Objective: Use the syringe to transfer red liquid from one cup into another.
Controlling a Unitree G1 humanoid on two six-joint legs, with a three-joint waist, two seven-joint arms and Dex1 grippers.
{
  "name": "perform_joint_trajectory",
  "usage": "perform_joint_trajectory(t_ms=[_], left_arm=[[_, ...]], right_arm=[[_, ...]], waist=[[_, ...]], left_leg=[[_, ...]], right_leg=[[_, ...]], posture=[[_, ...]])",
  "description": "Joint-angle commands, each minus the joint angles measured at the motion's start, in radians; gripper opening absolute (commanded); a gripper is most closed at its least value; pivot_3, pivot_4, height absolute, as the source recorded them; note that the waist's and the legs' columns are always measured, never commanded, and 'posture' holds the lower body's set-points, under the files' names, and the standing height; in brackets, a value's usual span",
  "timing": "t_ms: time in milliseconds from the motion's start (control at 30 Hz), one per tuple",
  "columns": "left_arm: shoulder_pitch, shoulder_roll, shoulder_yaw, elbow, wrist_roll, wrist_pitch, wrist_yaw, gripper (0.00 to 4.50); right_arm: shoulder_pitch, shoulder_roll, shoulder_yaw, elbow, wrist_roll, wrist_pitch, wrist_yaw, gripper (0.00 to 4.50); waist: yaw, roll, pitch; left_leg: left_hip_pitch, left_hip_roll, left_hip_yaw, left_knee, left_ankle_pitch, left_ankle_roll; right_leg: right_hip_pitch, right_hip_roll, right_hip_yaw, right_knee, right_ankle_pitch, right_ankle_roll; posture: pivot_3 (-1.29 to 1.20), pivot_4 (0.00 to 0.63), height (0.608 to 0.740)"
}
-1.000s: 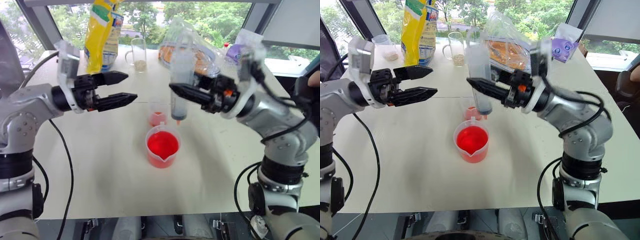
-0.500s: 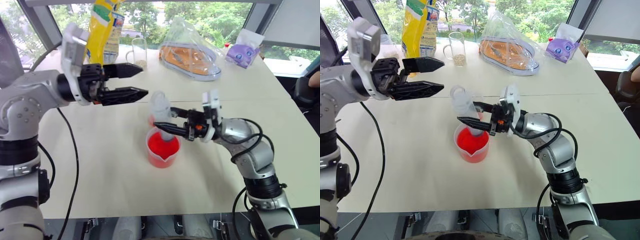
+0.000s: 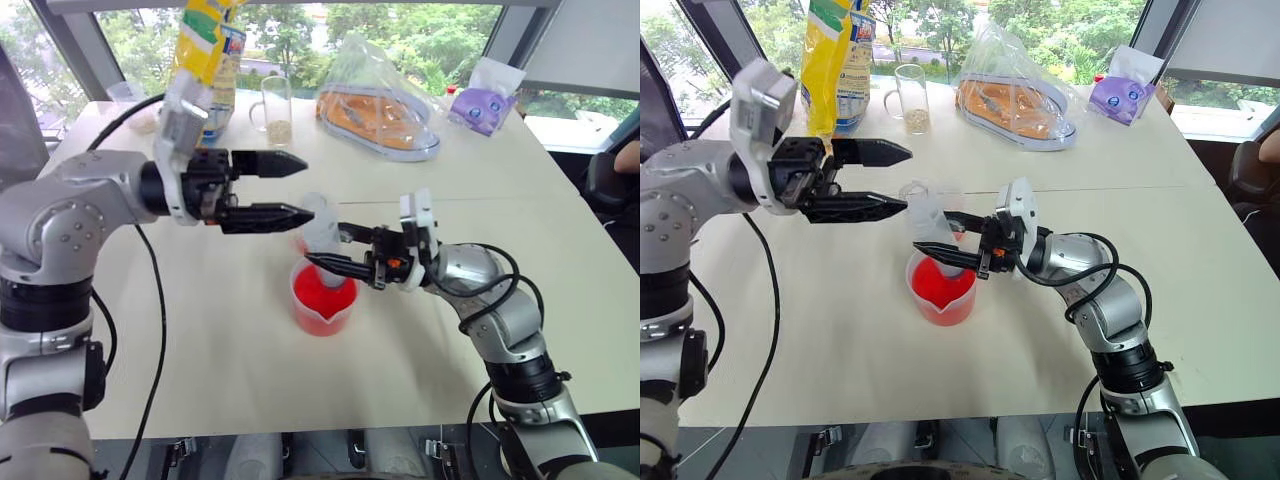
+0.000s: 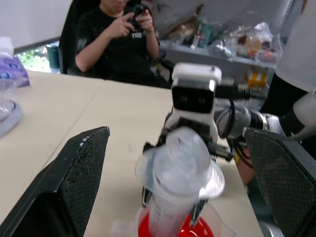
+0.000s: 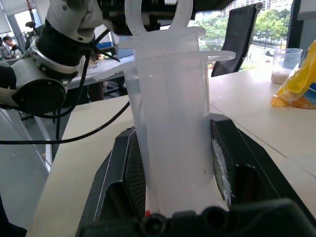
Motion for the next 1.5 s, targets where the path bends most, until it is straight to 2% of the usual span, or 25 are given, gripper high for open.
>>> perform_joint_trajectory(t_ms=[33,267,367,467,600,633,1000,1500], left_arm=[[-0.003,0.010,0.011,-0.045,-0.003,-0.003,-0.001,4.50],[0.005,-0.011,0.001,-0.059,0.002,-0.001,0.027,4.50],[0.006,-0.015,-0.001,-0.063,-0.005,0.010,0.032,3.75],[0.008,-0.022,-0.011,-0.069,-0.004,0.018,0.039,2.40],[0.014,-0.023,-0.016,-0.079,-0.004,0.026,0.037,0.35],[0.015,-0.023,-0.016,-0.080,-0.004,0.027,0.036,0.03],[-0.032,-0.045,0.017,-0.033,-0.029,0.037,0.063,0.03],[-0.134,-0.028,0.037,0.058,-0.012,0.032,0.039,0.03]], right_arm=[[-0.005,0.000,-0.012,-0.046,0.023,0.000,-0.003,1.45],[-0.010,0.000,-0.010,-0.046,0.023,0.008,-0.003,1.45],[-0.011,-0.001,-0.010,-0.050,0.024,0.012,-0.005,1.45],[-0.012,-0.001,-0.010,-0.054,0.023,0.015,-0.007,1.45],[-0.012,-0.001,-0.010,-0.059,0.024,0.019,-0.010,1.45],[-0.013,0.000,-0.009,-0.058,0.024,0.019,-0.011,1.45],[-0.009,-0.001,-0.010,-0.056,0.034,0.027,-0.008,1.45],[0.029,-0.016,0.007,-0.009,0.081,0.078,0.027,1.45]], waist=[[0.001,0.000,0.000],[0.001,0.000,0.000],[0.001,0.000,0.000],[0.001,0.000,0.000],[0.001,0.000,0.000],[0.001,0.000,0.000],[0.001,0.000,0.000],[0.001,0.000,0.000]], left_leg=[[0.000,0.000,0.000,0.000,0.000,0.000],[0.000,0.000,0.000,0.000,0.000,0.000],[0.000,0.000,0.000,0.000,0.000,0.000],[0.000,0.000,0.000,0.000,0.000,0.000],[0.000,0.000,0.000,0.000,0.000,0.000],[0.000,0.000,0.000,0.000,0.000,0.000],[0.000,0.000,0.000,0.000,0.000,0.000],[0.000,0.000,0.000,0.000,0.000,0.000]], right_leg=[[0.000,0.000,0.000,0.000,0.000,0.000],[0.000,0.000,0.000,0.000,0.000,0.000],[0.000,0.000,0.000,0.000,0.000,0.000],[0.000,0.000,0.000,0.000,0.000,0.000],[0.000,0.000,0.000,0.000,0.000,0.000],[0.000,0.000,0.000,0.000,0.000,0.000],[0.000,0.000,0.000,0.000,0.000,0.000],[0.000,0.000,0.000,0.000,0.000,0.000]], posture=[[0.00,0.150,0.740],[0.00,0.150,0.740],[0.00,0.150,0.740],[0.00,0.150,0.740],[0.00,0.150,0.740],[0.00,0.150,0.740],[0.00,0.150,0.740],[0.00,0.150,0.740]])
